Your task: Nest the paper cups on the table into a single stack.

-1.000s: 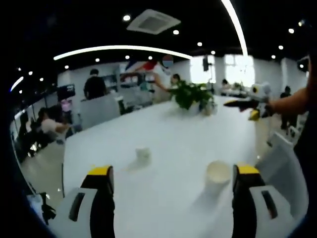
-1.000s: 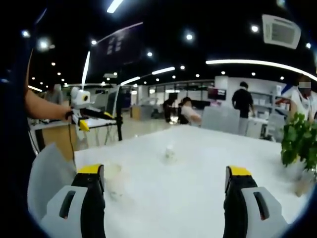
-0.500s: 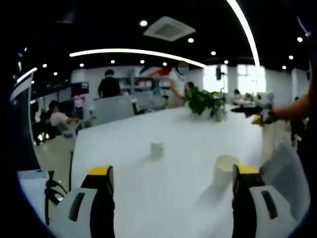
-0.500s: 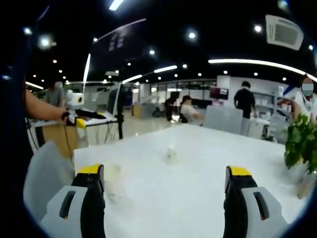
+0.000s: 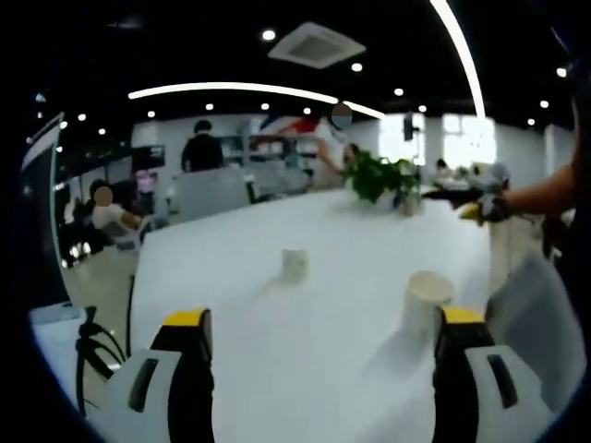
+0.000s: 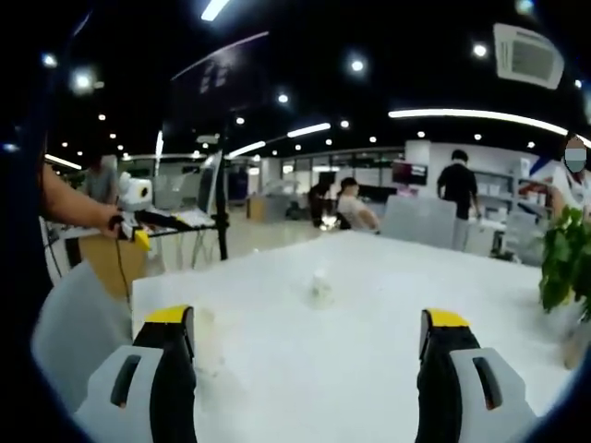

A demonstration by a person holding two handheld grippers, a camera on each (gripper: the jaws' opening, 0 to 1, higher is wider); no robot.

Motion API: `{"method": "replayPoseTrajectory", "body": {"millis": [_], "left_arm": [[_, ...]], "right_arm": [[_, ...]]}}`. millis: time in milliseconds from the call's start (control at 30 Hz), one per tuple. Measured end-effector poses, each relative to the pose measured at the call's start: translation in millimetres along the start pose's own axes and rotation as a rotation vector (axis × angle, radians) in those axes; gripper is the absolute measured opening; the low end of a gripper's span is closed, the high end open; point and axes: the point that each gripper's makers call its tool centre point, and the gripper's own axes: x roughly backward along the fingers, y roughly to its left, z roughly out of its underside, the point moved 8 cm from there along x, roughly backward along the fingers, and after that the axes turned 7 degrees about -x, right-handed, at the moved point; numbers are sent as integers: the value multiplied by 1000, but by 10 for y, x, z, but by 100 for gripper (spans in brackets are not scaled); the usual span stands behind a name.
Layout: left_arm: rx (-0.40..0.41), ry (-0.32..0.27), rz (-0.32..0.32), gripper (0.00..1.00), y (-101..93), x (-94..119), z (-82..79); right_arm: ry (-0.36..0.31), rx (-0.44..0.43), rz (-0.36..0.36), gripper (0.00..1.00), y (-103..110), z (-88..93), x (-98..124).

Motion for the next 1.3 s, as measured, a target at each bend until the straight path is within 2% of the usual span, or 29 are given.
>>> {"method": "replayPoseTrajectory", "body": {"millis": [200,600,800,900,1033,1300], "left_arm": [[7,5,-5,99,54,-66,72],[-7,11,18,99,29,-104,82],[10,23,-15,99,43,-65,164],[36,38,-20,99,58,-56,204],[67,22,-38,99,89,-40,226],[65,17,-50,99,82,-46,212]], "right_arm": [[7,-2,-4,100,-36,138,-193],[-15,4,1,100,-122,130,-584],[-2,-3,-23,99,-191,159,-784],[-2,-1,-38,100,-228,171,-943],[-5,-3,-43,100,-281,192,-1185],[-2,-9,-52,100,-365,169,-1522]]}}
